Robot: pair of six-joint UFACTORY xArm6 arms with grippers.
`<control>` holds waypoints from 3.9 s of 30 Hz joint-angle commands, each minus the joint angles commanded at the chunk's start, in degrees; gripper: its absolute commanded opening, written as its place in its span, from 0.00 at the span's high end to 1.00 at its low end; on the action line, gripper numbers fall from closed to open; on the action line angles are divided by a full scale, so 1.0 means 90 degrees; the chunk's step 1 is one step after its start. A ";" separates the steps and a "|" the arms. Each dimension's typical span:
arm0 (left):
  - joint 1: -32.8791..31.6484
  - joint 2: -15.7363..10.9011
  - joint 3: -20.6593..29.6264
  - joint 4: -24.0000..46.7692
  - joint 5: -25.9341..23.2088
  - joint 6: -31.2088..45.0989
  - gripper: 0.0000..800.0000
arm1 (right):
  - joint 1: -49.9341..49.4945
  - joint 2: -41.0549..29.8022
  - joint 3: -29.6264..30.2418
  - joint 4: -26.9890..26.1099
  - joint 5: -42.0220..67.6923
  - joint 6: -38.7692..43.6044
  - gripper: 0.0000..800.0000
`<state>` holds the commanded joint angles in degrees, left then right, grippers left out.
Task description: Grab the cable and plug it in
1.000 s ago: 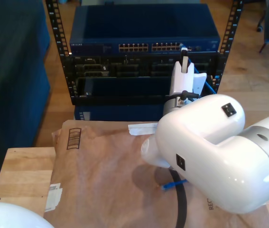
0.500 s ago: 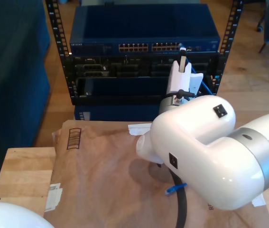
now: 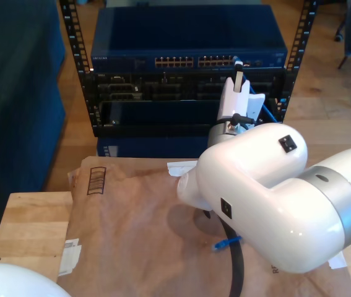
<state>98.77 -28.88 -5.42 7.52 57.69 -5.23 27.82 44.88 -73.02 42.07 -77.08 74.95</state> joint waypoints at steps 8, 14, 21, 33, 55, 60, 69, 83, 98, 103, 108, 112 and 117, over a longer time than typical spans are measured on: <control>-0.0010 0.0000 0.0000 0.0000 0.0000 0.0000 0.00 | 0.0010 0.0010 0.0020 -0.0010 0.0049 0.0000 1.00; -0.0010 0.0000 0.0000 0.0000 0.0010 0.0000 0.00 | 0.0010 0.0088 -0.0078 -0.0010 0.0088 0.0010 1.00; 0.0000 0.0000 0.0000 0.0000 0.0010 0.0000 0.00 | 0.0000 0.0195 -0.0332 -0.0010 0.0098 0.0010 1.00; -0.0010 0.0000 0.0000 0.0000 0.0010 0.0000 0.00 | 0.0000 0.0195 -0.0274 -0.0020 0.0078 0.0020 1.00; -0.0010 0.0000 0.0000 0.0010 0.0000 0.0000 0.00 | 0.0117 0.0117 -0.0039 -0.0020 -0.0010 0.0000 1.00; -0.0010 0.0000 0.0000 0.0000 0.0010 0.0000 0.00 | 0.0078 0.0117 -0.0020 -0.0020 -0.0020 -0.0010 1.00; -0.0010 0.0000 0.0000 0.0000 0.0010 0.0000 0.00 | 0.0029 0.0127 -0.0059 -0.0059 -0.0029 -0.0029 1.00; -0.0010 0.0000 0.0000 0.0000 0.0000 0.0000 0.00 | -0.0010 0.0127 -0.0176 -0.0088 -0.0029 -0.0020 1.00; -0.0010 0.0000 0.0000 0.0000 0.0000 0.0000 0.00 | -0.0020 0.0225 -0.0332 -0.0107 -0.0010 -0.0020 1.00; 0.0000 0.0000 0.0000 0.0000 0.0000 0.0000 0.00 | -0.0039 0.0274 -0.0332 -0.0107 -0.0010 -0.0010 1.00; -0.0010 0.0000 0.0000 0.0000 0.0000 0.0000 0.00 | -0.0098 0.0283 -0.0352 -0.0107 -0.0020 -0.0010 1.00; -0.0010 0.0000 0.0000 0.0000 0.0000 0.0000 0.00 | -0.0107 0.0283 -0.0352 -0.0107 -0.0020 -0.0010 1.00; -0.0010 0.0000 0.0000 0.0000 0.0000 0.0000 0.00 | -0.0117 0.0283 -0.0322 -0.0107 -0.0020 -0.0010 1.00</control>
<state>98.68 -28.88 -5.42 7.52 57.69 -5.23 26.77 47.43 -75.92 41.10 -77.25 74.86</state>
